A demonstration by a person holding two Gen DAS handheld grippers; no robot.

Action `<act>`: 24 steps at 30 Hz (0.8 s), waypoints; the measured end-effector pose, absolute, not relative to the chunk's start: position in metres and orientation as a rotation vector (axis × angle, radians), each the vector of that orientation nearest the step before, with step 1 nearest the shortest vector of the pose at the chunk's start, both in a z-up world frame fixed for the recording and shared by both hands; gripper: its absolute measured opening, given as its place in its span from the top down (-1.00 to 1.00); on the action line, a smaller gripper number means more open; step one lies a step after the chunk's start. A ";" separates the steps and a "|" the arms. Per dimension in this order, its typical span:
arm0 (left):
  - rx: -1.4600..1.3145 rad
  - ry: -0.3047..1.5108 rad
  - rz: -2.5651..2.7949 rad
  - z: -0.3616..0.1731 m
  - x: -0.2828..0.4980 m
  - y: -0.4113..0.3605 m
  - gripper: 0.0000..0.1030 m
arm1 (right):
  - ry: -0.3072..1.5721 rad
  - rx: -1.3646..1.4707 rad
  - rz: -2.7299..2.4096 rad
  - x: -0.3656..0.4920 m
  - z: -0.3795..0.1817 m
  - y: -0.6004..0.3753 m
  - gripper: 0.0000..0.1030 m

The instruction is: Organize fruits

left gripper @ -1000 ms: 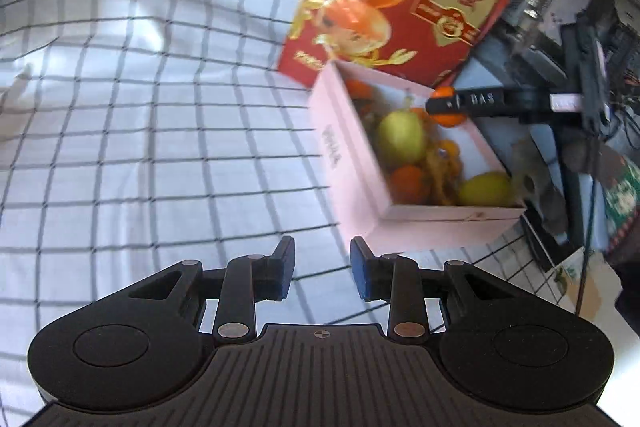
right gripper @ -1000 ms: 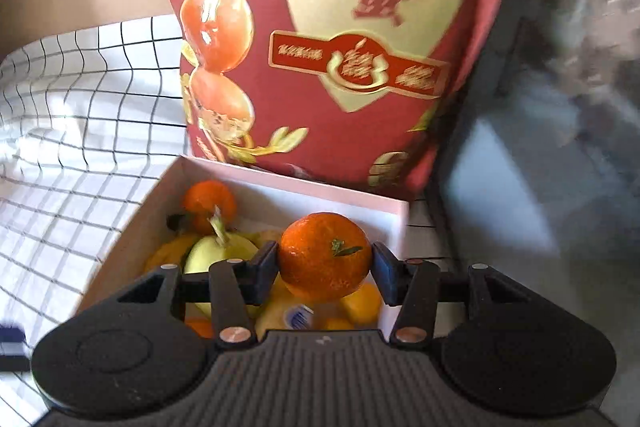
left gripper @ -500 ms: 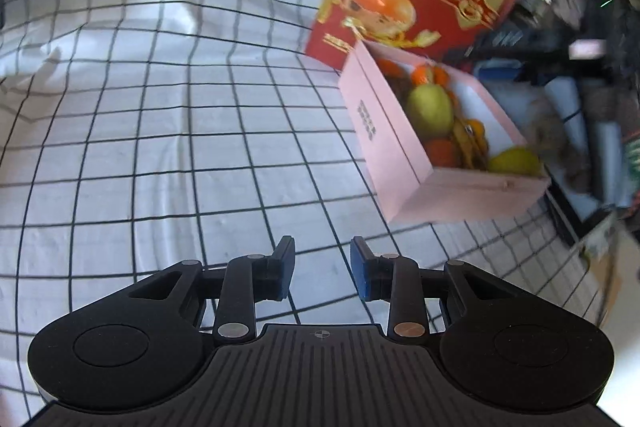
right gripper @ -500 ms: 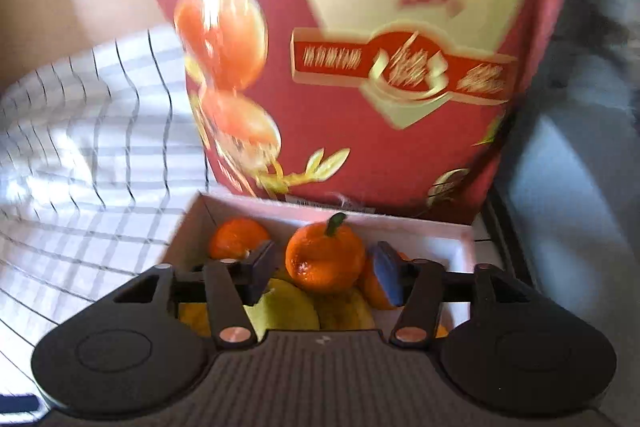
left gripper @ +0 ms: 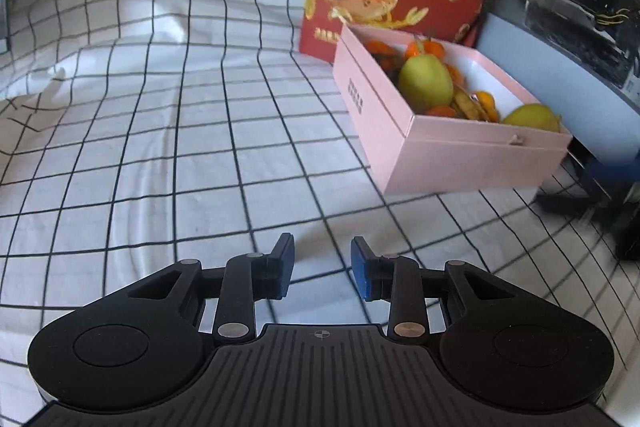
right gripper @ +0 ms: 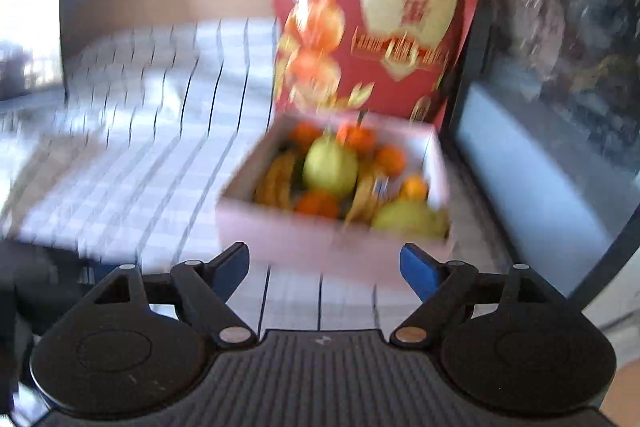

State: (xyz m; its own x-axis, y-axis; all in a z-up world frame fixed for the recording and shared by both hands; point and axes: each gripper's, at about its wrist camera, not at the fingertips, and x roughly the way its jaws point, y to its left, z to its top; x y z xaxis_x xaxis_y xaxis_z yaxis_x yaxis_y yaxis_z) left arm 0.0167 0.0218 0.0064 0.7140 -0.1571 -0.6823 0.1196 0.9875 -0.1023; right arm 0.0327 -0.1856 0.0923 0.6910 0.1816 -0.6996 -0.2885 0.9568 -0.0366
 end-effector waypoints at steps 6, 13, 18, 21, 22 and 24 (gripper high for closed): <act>-0.004 0.693 -0.138 0.001 0.020 -0.003 0.11 | 0.817 -0.092 0.270 0.046 0.044 -0.192 -0.61; 0.035 0.646 -0.080 -0.005 0.018 -0.021 -0.04 | 0.796 -0.063 0.178 0.053 0.026 -0.208 -0.75; 0.041 0.646 -0.058 -0.005 0.025 -0.026 -0.04 | 0.779 -0.074 0.200 0.058 0.020 -0.206 -0.95; 0.045 0.646 -0.052 -0.006 0.026 -0.027 -0.07 | 0.775 -0.065 0.174 0.065 0.019 -0.208 -1.00; 0.047 0.646 -0.051 -0.006 0.027 -0.027 -0.07 | 0.772 -0.061 0.164 0.065 0.019 -0.209 -1.00; 0.046 0.646 -0.051 -0.006 0.027 -0.027 -0.07 | 0.768 -0.060 0.158 0.066 0.019 -0.209 -1.00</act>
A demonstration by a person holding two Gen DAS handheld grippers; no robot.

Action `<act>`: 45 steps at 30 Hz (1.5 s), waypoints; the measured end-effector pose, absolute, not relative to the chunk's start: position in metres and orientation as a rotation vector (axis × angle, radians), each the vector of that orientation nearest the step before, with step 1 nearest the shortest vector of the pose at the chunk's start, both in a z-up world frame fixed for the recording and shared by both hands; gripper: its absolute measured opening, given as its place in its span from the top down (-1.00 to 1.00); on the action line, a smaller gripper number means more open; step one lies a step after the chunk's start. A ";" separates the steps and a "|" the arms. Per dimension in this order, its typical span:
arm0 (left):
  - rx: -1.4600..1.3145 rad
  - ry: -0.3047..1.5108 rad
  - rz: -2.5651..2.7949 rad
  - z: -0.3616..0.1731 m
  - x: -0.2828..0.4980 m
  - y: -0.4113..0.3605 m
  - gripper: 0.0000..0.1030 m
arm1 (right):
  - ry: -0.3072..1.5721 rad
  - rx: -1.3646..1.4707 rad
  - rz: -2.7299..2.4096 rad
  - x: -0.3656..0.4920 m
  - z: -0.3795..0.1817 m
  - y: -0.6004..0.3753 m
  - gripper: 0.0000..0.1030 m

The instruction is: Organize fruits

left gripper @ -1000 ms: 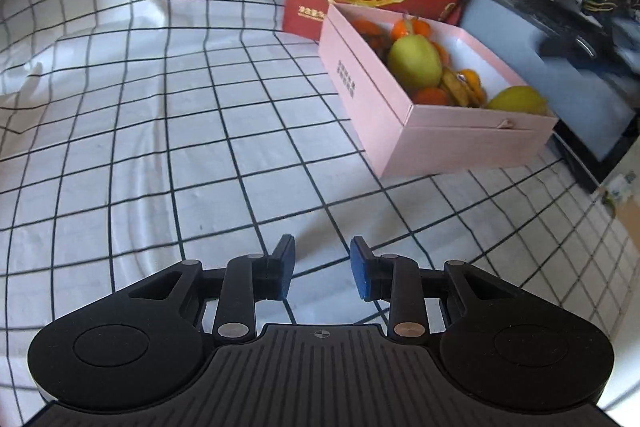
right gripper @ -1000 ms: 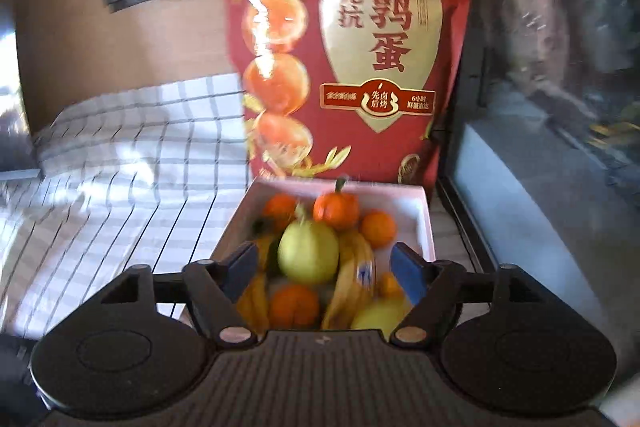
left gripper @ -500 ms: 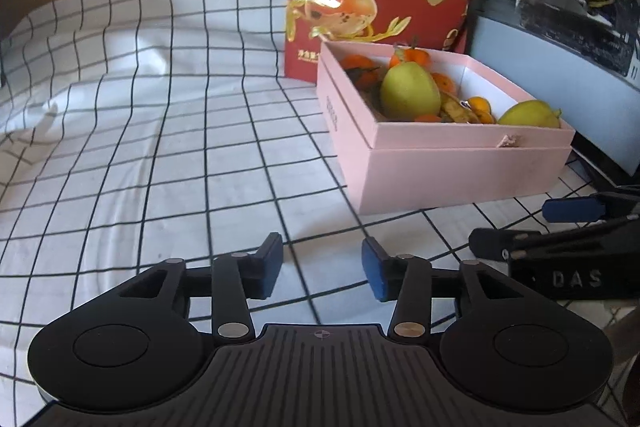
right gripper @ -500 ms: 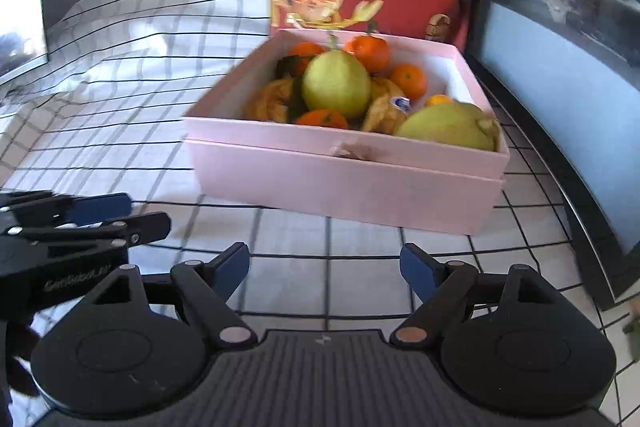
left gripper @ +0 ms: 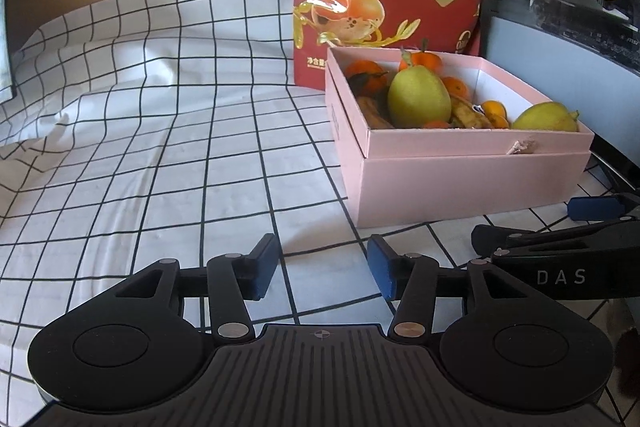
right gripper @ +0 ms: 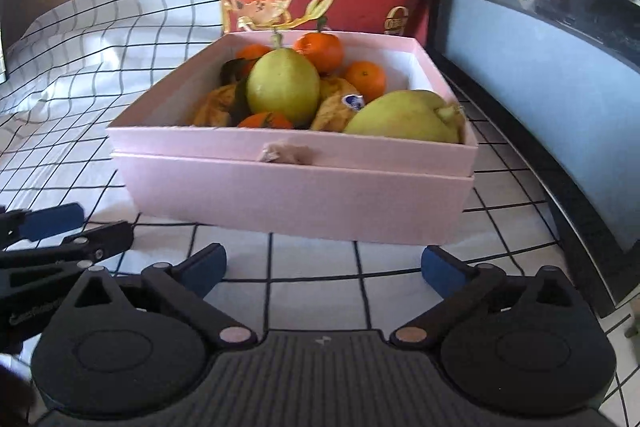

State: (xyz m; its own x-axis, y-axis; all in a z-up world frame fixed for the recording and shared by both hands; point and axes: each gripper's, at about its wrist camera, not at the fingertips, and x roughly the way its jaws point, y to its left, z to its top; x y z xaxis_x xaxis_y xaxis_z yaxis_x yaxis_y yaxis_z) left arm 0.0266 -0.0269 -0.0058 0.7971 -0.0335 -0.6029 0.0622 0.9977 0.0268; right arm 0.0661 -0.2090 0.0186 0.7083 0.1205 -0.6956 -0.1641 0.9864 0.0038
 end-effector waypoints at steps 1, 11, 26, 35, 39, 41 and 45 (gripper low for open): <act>0.044 0.647 -0.052 -0.006 0.027 -0.027 -0.07 | 0.759 -0.061 0.161 0.065 0.018 -0.209 -1.00; 0.048 0.646 -0.053 -0.006 0.027 -0.026 -0.07 | 0.744 -0.058 0.173 0.064 0.016 -0.211 -1.00; 0.046 0.647 -0.054 -0.006 0.027 -0.026 -0.07 | 0.744 -0.058 0.172 0.064 0.016 -0.210 -1.00; 0.044 0.647 -0.054 -0.006 0.027 -0.026 -0.07 | 0.744 -0.058 0.172 0.064 0.016 -0.210 -1.00; 0.044 0.647 -0.054 -0.006 0.027 -0.026 -0.07 | 0.744 -0.058 0.172 0.064 0.016 -0.210 -1.00; 0.044 0.647 -0.054 -0.006 0.027 -0.026 -0.07 | 0.744 -0.058 0.172 0.064 0.016 -0.210 -1.00; 0.044 0.647 -0.054 -0.006 0.027 -0.026 -0.07 | 0.744 -0.058 0.172 0.064 0.015 -0.210 -1.00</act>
